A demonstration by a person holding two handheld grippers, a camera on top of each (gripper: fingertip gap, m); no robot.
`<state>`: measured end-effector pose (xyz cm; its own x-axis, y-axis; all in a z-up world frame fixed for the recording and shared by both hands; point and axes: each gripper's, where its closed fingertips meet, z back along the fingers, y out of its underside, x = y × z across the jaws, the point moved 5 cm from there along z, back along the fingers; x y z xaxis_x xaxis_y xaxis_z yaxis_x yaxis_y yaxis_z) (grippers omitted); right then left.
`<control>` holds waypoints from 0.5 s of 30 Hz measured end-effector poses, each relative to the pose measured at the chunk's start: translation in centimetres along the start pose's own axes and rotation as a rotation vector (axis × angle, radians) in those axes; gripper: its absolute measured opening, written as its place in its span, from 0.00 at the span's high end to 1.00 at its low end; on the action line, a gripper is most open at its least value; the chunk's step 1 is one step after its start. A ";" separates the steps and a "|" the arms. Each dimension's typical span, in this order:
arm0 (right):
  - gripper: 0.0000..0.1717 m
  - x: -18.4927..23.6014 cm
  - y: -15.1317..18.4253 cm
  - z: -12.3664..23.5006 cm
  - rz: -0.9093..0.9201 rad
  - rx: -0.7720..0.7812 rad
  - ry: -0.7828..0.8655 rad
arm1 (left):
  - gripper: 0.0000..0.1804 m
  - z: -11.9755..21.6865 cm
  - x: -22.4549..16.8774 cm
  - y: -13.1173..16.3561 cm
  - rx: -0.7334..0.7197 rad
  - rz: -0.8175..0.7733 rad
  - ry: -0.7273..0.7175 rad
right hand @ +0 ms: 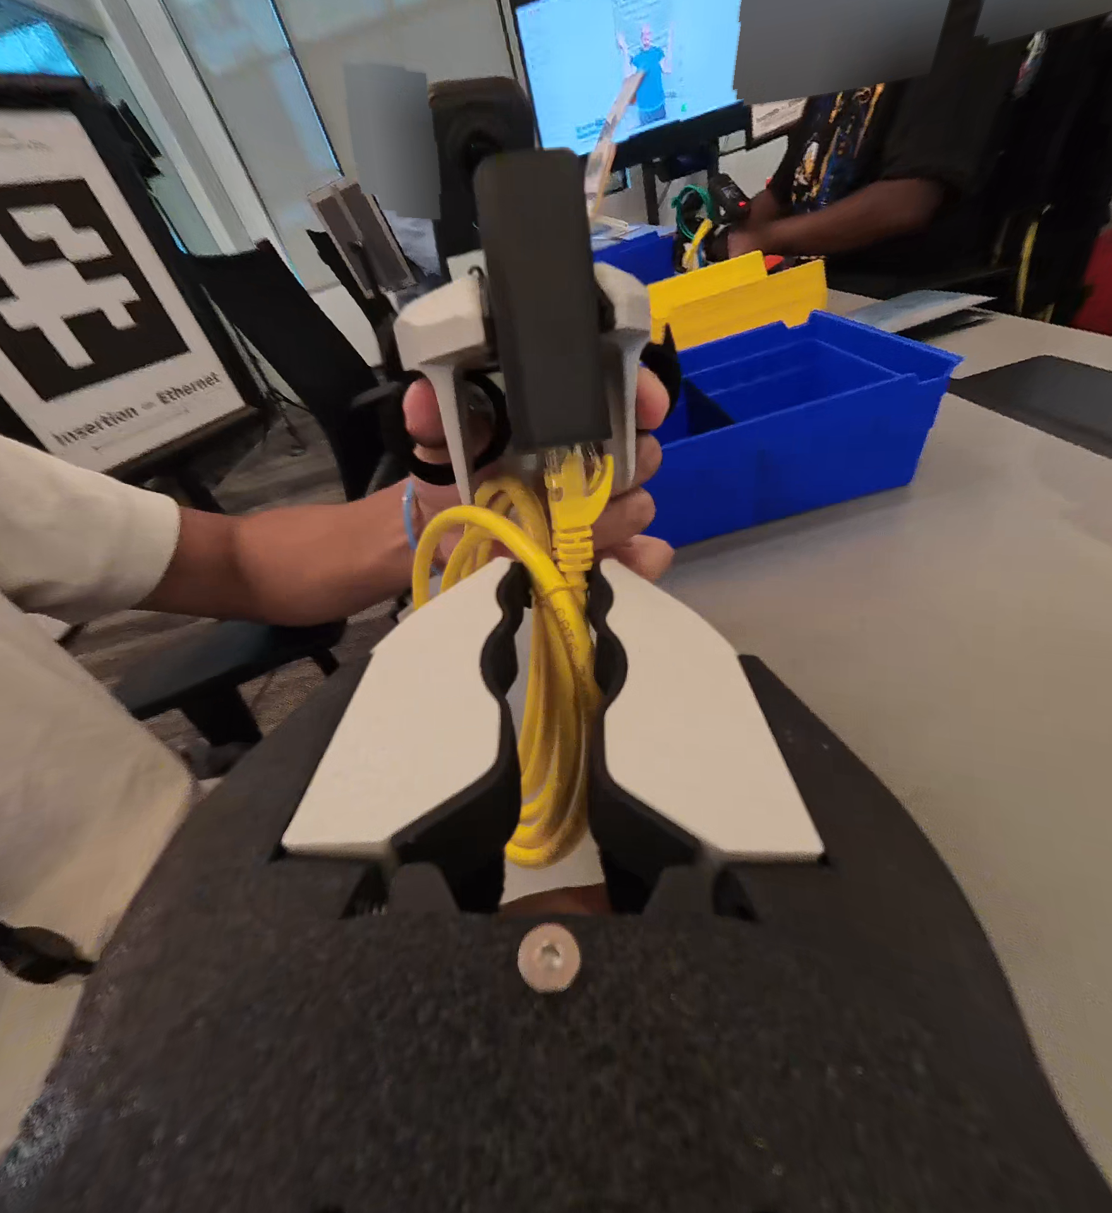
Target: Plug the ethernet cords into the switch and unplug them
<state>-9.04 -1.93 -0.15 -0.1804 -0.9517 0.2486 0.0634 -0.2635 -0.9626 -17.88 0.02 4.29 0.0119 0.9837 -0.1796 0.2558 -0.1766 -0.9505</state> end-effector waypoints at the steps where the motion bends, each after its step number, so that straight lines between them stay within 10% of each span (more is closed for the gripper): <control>1: 0.90 -0.1 0.2 -0.1 0.022 0.020 0.022 | 0.87 0.3 0.0 0.2 0.013 0.007 0.015; 7: 0.93 -0.5 -0.4 0.9 0.186 0.199 0.206 | 0.79 3.3 1.1 1.1 0.128 0.047 -0.040; 15: 0.92 -1.1 -1.4 0.6 0.476 0.708 0.522 | 0.75 4.2 0.2 1.6 0.733 -0.544 -0.305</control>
<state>-8.35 -0.59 1.01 -0.3823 -0.8386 -0.3881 0.7807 -0.0685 -0.6212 -21.51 -0.24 1.68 -0.2079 0.9044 0.3727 -0.5169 0.2219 -0.8268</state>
